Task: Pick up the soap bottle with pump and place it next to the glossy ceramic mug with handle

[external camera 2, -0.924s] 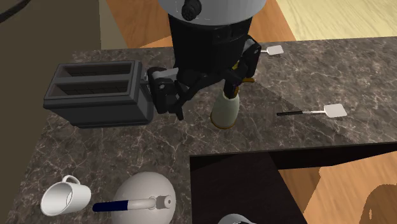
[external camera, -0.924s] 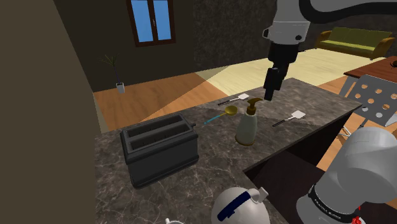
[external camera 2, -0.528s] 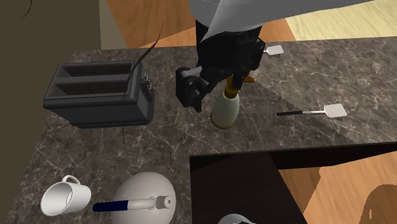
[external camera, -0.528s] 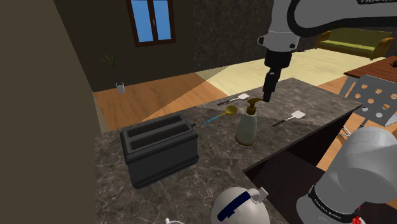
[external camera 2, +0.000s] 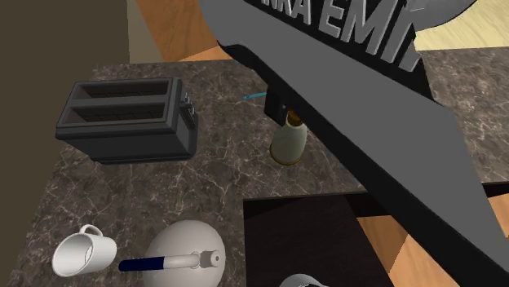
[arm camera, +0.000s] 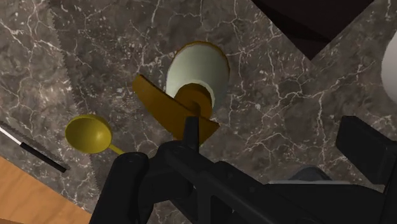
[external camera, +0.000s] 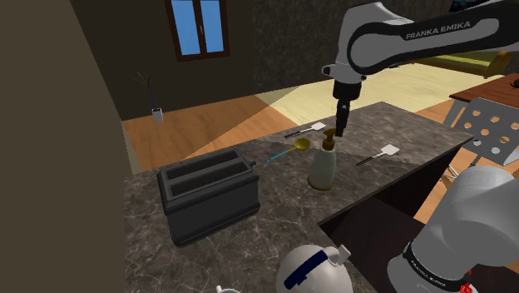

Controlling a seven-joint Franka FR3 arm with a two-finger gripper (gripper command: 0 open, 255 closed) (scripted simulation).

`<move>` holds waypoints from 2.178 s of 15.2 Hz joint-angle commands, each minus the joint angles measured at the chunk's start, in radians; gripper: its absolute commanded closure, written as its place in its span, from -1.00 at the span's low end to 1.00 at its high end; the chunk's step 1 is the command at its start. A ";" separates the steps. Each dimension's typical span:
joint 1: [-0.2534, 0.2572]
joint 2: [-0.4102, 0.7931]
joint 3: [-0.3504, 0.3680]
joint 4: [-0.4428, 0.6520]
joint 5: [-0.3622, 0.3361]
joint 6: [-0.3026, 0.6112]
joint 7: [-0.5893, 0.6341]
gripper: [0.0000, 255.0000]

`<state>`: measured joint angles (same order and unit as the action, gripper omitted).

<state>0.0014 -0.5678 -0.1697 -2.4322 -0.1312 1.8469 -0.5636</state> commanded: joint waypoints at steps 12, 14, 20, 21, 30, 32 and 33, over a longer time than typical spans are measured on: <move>0.014 0.201 -0.095 -0.035 -0.040 0.256 -0.193 -1.00; 0.014 0.201 -0.095 -0.035 -0.040 0.256 -0.193 -1.00; 0.014 0.201 -0.095 -0.035 -0.040 0.256 -0.193 -1.00; 0.014 0.201 -0.095 -0.035 -0.040 0.256 -0.193 1.00; 0.014 0.201 -0.095 -0.035 -0.040 0.256 -0.193 1.00; 0.014 0.189 -0.092 -0.017 -0.039 0.227 -0.194 1.00; 0.014 0.184 -0.090 -0.008 -0.038 0.212 -0.194 1.00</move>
<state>0.0151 -0.3766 -0.2623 -2.4506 -0.1700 2.0763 -0.7579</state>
